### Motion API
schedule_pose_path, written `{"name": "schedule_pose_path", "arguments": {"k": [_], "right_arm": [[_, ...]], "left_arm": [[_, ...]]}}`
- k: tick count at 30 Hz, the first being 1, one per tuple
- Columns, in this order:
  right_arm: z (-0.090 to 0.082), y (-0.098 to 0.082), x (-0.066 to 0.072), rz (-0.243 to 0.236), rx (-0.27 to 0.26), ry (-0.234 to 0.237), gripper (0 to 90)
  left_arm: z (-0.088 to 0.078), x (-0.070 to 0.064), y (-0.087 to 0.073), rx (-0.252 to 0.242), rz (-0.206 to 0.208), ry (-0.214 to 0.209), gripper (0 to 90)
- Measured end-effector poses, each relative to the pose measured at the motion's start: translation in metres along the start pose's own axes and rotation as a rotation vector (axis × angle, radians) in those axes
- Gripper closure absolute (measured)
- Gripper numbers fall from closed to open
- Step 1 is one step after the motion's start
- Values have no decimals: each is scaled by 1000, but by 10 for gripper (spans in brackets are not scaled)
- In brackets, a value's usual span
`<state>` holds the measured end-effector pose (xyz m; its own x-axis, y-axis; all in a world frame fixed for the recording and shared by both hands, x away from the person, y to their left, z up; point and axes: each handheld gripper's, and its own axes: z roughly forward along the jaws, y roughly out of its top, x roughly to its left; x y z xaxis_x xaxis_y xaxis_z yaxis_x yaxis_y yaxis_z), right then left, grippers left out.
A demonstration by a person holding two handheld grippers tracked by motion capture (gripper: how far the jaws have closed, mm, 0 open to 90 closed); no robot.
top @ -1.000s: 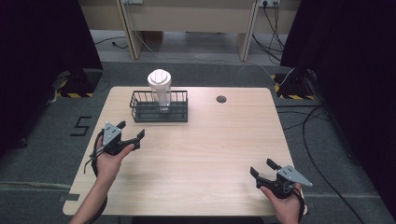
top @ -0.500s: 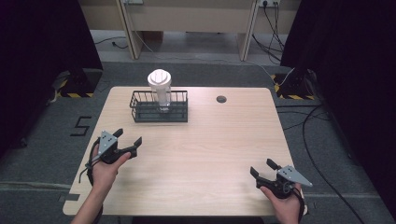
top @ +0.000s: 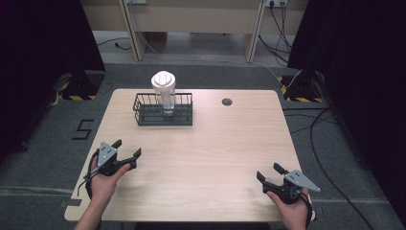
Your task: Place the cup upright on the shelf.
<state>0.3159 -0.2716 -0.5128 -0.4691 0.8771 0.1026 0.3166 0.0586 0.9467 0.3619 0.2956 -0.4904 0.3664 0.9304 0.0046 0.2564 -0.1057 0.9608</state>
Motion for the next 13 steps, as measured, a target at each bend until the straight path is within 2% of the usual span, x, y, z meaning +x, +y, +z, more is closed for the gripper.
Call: {"name": "schedule_pose_path", "arguments": {"k": [5,13], "right_arm": [[0,0,0,5,1,1,203],[0,0,0,-4,0,3,204]], "left_arm": [[-2,2,-5,6,-1,9,146],[-6,2,-14,-1,-28,20,146]]}}
